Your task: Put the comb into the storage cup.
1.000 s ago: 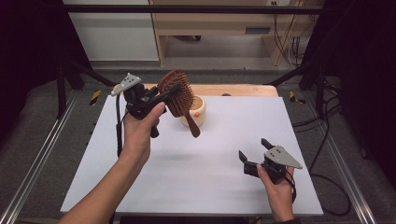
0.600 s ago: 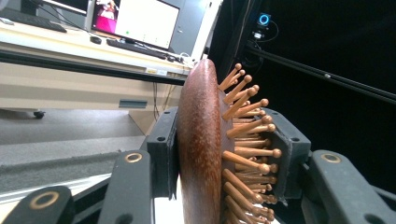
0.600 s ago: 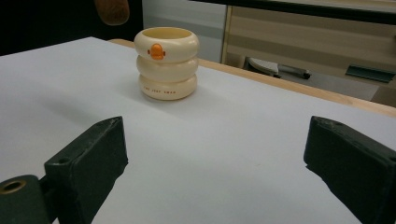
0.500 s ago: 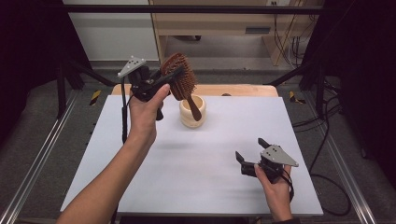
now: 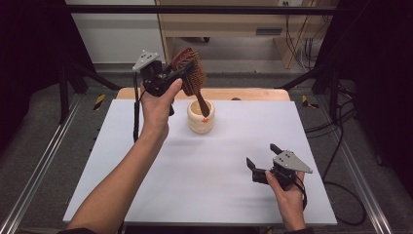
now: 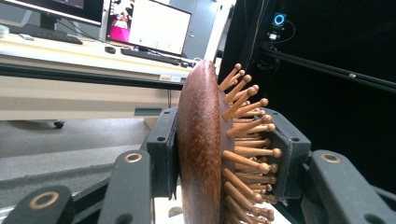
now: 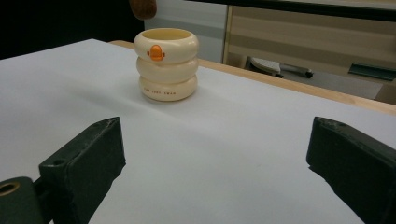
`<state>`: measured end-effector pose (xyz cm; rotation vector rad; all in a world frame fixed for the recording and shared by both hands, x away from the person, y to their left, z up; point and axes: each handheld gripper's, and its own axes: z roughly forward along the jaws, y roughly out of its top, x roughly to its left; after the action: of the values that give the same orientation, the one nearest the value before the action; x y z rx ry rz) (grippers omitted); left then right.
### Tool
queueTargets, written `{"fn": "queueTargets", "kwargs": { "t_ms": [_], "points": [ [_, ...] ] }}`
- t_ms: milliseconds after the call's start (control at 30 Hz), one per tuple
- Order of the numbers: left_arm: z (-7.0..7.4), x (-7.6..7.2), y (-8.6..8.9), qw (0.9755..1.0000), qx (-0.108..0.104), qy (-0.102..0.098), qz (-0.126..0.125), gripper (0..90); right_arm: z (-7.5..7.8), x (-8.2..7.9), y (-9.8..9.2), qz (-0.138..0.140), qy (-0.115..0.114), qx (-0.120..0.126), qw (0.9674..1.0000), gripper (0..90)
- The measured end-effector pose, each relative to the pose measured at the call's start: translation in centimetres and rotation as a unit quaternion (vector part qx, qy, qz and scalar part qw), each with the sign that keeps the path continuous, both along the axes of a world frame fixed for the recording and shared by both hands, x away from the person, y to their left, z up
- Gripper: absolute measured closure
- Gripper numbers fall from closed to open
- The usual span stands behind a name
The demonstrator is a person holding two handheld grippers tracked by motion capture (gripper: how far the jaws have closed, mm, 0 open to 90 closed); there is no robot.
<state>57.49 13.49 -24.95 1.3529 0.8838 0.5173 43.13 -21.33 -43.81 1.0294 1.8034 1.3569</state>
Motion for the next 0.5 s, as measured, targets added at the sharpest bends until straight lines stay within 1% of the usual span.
{"fn": "queueTargets", "kwargs": {
  "t_ms": [100,233,500],
  "points": [
    [-0.2,0.4,-0.2,1.0,0.001,0.003,0.006,51.9,0.0,0.0,-0.1,0.0,0.003,0.004,1.0,4.3],
    [-0.6,0.7,-0.4,0.9998,0.015,0.0,0.014,51.9,0.1,0.0,-0.1,0.001,0.002,0.007,1.0,4.0],
    [-0.9,1.4,-0.2,0.9996,0.01,0.001,0.028,51.9,0.1,0.0,0.0,0.005,0.001,0.007,1.0,3.5]
  ]
}}
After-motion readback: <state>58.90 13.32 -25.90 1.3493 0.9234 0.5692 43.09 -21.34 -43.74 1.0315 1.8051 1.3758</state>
